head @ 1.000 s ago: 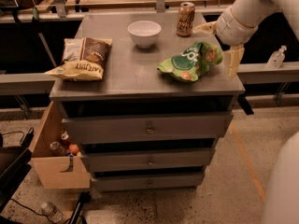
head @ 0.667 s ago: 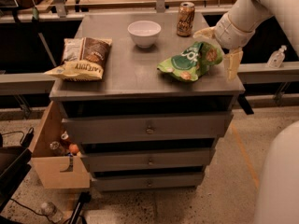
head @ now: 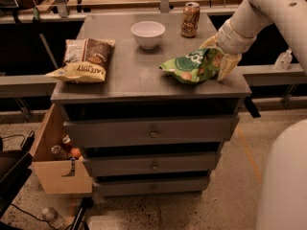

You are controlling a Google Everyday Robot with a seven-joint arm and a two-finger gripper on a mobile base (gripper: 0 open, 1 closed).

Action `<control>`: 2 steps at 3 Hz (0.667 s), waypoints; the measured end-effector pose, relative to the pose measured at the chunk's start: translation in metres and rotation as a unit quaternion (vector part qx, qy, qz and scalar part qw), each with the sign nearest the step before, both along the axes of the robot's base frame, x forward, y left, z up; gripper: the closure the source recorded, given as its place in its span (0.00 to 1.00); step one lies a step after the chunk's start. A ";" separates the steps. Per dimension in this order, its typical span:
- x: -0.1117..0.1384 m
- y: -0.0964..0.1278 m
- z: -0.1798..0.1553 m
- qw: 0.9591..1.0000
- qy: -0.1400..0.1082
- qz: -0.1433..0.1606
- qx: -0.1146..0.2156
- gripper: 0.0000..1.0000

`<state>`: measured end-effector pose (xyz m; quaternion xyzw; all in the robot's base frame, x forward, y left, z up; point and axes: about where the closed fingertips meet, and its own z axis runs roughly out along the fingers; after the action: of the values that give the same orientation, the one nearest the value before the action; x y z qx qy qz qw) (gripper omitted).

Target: Pick green rice chip bag

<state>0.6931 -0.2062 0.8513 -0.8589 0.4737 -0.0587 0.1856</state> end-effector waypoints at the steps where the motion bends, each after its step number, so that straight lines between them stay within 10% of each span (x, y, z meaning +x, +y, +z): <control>1: 0.001 0.002 -0.003 1.000 0.001 0.001 0.000 0.65; 2: 0.002 0.003 -0.006 1.000 0.002 0.001 0.001 0.87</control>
Offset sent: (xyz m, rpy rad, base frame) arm 0.0011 0.0012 -0.0025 0.0007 0.0017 0.0013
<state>0.6956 -0.2033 0.8453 -0.8596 0.4728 -0.0562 0.1855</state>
